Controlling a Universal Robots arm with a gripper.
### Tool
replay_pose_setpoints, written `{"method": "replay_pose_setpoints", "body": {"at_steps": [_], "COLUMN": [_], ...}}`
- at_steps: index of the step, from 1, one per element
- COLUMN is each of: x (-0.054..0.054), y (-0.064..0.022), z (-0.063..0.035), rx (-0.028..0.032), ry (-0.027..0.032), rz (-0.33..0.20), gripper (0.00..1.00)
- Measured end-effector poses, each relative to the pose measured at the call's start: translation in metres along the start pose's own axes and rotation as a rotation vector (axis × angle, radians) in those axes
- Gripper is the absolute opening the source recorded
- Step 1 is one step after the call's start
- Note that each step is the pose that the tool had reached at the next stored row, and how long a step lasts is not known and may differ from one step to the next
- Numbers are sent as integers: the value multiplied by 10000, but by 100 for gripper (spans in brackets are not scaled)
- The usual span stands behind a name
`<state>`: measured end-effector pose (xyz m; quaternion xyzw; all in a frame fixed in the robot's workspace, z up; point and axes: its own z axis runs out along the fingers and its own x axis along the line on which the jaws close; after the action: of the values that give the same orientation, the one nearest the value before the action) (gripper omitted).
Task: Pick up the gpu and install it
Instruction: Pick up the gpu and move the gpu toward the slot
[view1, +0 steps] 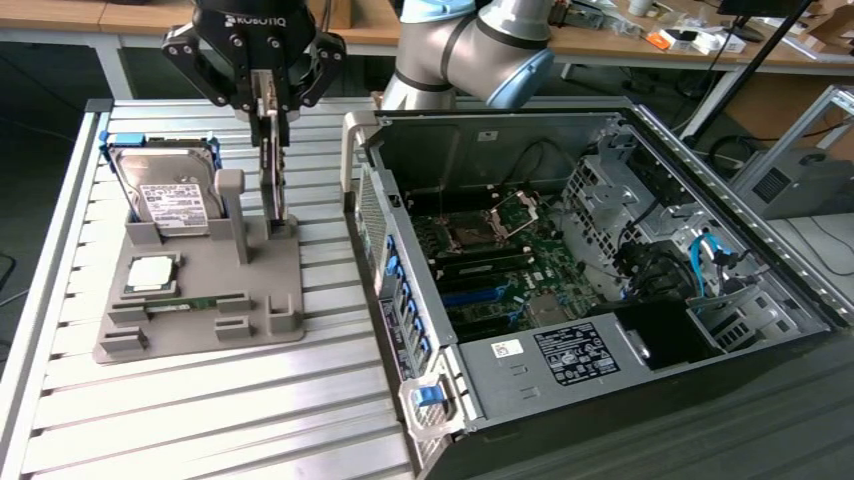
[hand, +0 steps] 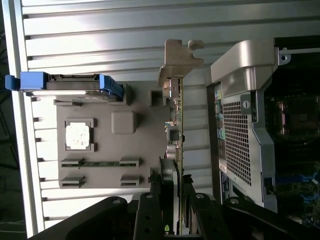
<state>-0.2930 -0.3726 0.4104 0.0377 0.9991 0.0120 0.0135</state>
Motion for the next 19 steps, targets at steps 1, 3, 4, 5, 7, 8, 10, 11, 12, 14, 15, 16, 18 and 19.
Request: {"method": "replay_pose_setpoints", "body": {"at_steps": [1,3,4,5,7,8,10,11,12,14,15,16,18,19], "x": [0,0,-1,-1,-1,-2,-2,-2,-2,-3,-3,-3,-3,-3], "y": [0,0,0,1,1,1,2,2,2,3,3,3,3,3], "z": [-2,-11,-17,-26,-44,-52,-71,-79,-87,-101,-107,-112,-121,-125], "rx": [11,28,32,34,33,33,33,33,34,33,33,33,33,33], "ry": [-4,-6,-4,-5,-5,-6,-6,-6,-5,-7,-6,-6,-6,-7], "rz": [-1,-1,-1,-1,-1,-1,-1,-2,-1,-1,-1,-1,0,0], "gripper": [27,27,27,27,27,27,27,27,27,27,27,27,27,27]}}
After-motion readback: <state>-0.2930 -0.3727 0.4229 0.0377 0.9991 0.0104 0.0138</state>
